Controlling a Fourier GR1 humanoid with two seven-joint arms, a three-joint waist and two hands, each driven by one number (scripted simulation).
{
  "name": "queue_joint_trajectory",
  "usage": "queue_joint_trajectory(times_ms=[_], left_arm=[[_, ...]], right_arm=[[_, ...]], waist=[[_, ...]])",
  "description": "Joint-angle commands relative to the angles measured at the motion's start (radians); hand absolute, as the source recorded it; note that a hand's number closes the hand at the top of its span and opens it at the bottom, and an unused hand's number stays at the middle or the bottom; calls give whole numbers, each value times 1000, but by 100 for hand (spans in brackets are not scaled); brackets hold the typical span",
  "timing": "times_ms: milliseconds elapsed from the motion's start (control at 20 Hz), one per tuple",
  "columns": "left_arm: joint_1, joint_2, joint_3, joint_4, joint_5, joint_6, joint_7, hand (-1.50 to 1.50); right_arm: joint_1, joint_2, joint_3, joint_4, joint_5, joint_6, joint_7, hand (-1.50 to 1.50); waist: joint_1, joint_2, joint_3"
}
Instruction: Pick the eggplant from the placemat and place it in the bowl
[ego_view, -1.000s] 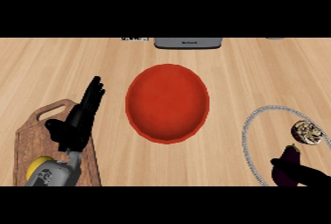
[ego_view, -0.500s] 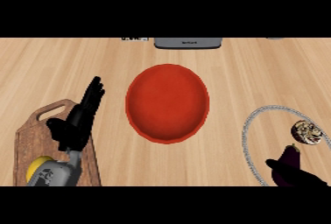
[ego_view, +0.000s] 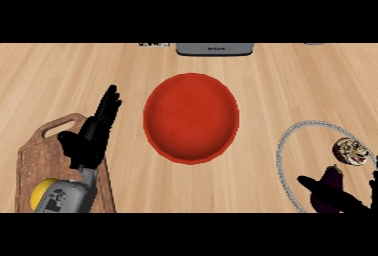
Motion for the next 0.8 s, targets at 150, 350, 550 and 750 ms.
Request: queue_joint_trajectory(times_ms=[150, 350, 550, 750], left_arm=[[-18, -34, 38, -6, -24, -23, 20, 0], [52, -55, -29, -115, -89, 1, 83, 0], [48, -46, 39, -14, -42, -43, -19, 0], [31, -35, 62, -28, -32, -78, -1, 0]], right_arm=[[4, 73, -27, 130, -37, -53, -154, -150], [48, 58, -76, 158, -84, -35, -216, -150], [12, 56, -38, 251, 72, -44, -131, -150], [-2, 42, -52, 312, 74, -9, -128, -150]], waist=[[0, 0, 0], [1, -1, 0], [3, 1, 0], [3, 0, 0]])
